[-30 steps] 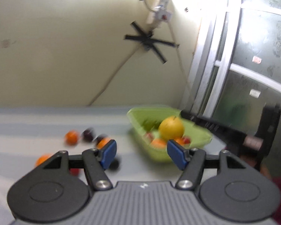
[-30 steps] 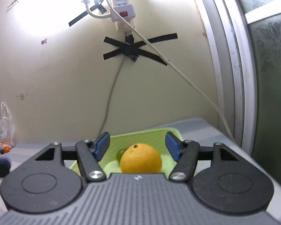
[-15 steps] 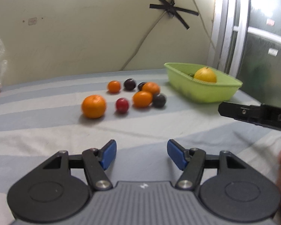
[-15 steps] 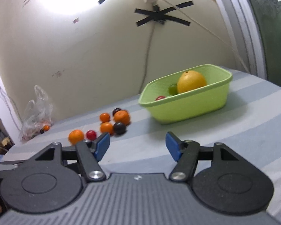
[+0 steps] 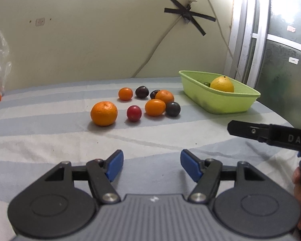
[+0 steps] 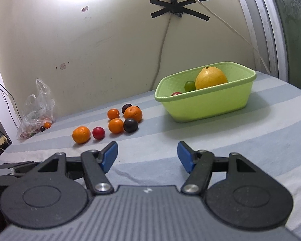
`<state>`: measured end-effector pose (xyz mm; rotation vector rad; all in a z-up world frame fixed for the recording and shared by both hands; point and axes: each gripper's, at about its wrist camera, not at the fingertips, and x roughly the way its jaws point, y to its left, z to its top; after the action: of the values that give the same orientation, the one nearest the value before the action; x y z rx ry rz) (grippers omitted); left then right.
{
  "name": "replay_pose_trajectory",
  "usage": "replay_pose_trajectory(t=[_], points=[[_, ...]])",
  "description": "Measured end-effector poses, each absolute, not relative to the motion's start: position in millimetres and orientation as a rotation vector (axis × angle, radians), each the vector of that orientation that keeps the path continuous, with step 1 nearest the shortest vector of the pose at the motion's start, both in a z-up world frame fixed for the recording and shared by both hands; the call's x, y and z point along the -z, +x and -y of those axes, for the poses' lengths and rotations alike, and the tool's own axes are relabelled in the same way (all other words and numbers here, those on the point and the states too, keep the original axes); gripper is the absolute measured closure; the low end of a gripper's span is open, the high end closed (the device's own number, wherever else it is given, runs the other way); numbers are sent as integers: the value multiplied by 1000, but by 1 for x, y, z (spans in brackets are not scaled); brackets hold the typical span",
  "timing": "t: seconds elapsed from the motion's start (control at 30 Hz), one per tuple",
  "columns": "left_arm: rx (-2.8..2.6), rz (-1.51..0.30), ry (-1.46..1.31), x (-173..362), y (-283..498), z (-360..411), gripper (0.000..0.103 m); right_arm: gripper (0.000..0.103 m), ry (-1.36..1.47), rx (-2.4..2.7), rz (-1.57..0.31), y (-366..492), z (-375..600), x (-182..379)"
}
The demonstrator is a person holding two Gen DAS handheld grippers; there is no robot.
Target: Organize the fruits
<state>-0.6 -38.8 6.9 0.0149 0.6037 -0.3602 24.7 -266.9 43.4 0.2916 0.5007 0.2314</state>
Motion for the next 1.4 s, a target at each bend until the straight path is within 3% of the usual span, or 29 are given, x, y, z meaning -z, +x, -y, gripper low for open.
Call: replay_pose_trajectory(t=[0.9, 1.03, 1.4], points=[[322, -611, 41, -6, 1, 43, 30, 35, 297, -256, -500, 26, 271, -42], [295, -607, 26, -7, 1, 40, 21, 35, 295, -255, -503, 25, 270, -42], [282, -589, 24, -9, -1, 40, 10, 35, 293, -251, -507, 25, 268, -43]])
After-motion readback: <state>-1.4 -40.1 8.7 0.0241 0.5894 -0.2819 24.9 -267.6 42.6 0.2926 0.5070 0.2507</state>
